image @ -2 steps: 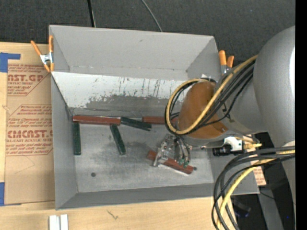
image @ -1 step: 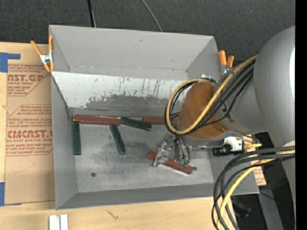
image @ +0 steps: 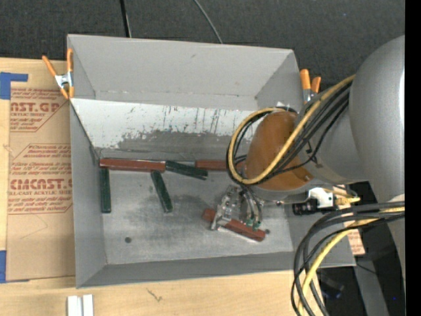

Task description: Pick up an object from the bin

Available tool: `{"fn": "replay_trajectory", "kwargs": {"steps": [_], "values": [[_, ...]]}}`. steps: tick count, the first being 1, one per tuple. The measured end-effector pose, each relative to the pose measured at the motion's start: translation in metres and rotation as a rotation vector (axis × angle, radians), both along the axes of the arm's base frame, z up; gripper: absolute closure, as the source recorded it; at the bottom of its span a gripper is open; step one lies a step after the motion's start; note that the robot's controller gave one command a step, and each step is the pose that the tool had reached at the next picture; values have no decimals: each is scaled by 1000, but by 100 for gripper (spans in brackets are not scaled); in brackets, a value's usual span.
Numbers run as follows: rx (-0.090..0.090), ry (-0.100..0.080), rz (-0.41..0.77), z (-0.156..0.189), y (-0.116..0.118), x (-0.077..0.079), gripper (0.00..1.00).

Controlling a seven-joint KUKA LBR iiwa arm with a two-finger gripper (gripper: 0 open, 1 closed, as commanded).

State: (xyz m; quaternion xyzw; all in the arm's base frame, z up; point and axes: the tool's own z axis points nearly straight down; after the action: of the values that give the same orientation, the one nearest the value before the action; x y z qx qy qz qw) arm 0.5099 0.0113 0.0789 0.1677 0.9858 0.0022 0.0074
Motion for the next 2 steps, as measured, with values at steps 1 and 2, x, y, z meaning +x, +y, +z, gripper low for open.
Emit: {"fn": "replay_trajectory", "kwargs": {"steps": [1, 2], "values": [[-1, 22, 0, 17, 0, -5, 100], [-1, 22, 0, 40, -1, -4, 100]]}}
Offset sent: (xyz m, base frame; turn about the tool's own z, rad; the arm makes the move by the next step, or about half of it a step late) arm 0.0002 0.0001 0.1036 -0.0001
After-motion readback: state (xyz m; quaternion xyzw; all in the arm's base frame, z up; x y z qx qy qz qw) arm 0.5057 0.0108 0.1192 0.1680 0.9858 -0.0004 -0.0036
